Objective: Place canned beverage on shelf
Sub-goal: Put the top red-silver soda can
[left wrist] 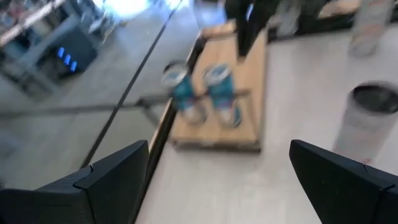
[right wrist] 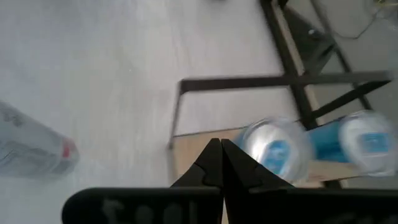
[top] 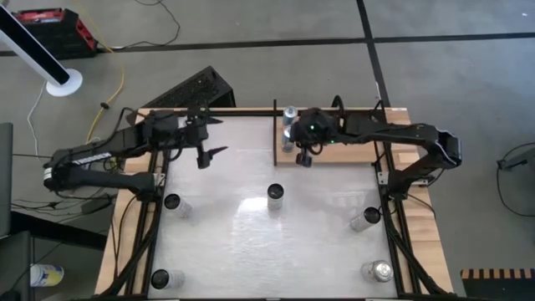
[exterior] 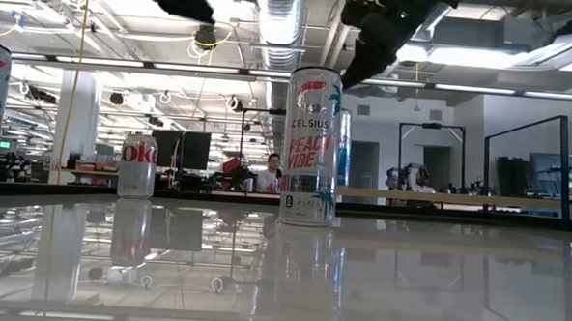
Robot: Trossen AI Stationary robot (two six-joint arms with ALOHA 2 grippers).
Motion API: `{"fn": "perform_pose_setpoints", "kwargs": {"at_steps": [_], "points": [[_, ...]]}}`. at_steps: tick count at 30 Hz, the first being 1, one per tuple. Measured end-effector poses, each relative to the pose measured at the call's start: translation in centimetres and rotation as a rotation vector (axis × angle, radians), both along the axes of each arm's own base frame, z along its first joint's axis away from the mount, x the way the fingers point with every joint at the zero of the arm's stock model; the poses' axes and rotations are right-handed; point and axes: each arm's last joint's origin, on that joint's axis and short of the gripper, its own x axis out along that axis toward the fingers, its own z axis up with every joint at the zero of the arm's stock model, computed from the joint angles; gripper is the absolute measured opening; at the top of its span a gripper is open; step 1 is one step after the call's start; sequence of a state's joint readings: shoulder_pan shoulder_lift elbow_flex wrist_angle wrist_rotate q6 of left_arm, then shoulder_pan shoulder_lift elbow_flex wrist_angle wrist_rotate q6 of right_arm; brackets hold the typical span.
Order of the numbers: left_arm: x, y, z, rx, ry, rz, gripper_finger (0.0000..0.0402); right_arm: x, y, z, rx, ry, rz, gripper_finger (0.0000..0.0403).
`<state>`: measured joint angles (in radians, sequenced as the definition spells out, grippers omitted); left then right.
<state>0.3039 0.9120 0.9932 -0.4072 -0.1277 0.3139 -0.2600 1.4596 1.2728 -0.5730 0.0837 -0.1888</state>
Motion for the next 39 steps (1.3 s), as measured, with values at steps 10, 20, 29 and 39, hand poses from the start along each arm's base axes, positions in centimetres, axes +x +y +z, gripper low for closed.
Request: {"fn": "perform_pose_setpoints", "kwargs": {"at_steps": [10, 20, 29, 39], "points": [[-2.2, 4.9, -1.3, -0.105, 0.076, 0.293, 0.0375, -6.4, 4.4, 5.0, 0.073, 0.005, -0.055, 0.0018], [-4.3, 11.1, -5.1, -0.408, 0.175, 0.664, 0.0375, -10.8, 8.3, 4.3, 0.130, -0.086, -0.017, 0.0024], [-4.3, 14.8, -7.5, -0.534, 0.309, 0.759, 0.0375, -11.3, 9.5, 3.9, 0.166, -0.082, 0.011, 0.0027], [-4.3, 16.7, -11.0, -0.622, 0.501, 0.878, 0.0375, -11.5, 10.4, 3.8, 0.174, -0.060, 0.063, 0.0028]]}}
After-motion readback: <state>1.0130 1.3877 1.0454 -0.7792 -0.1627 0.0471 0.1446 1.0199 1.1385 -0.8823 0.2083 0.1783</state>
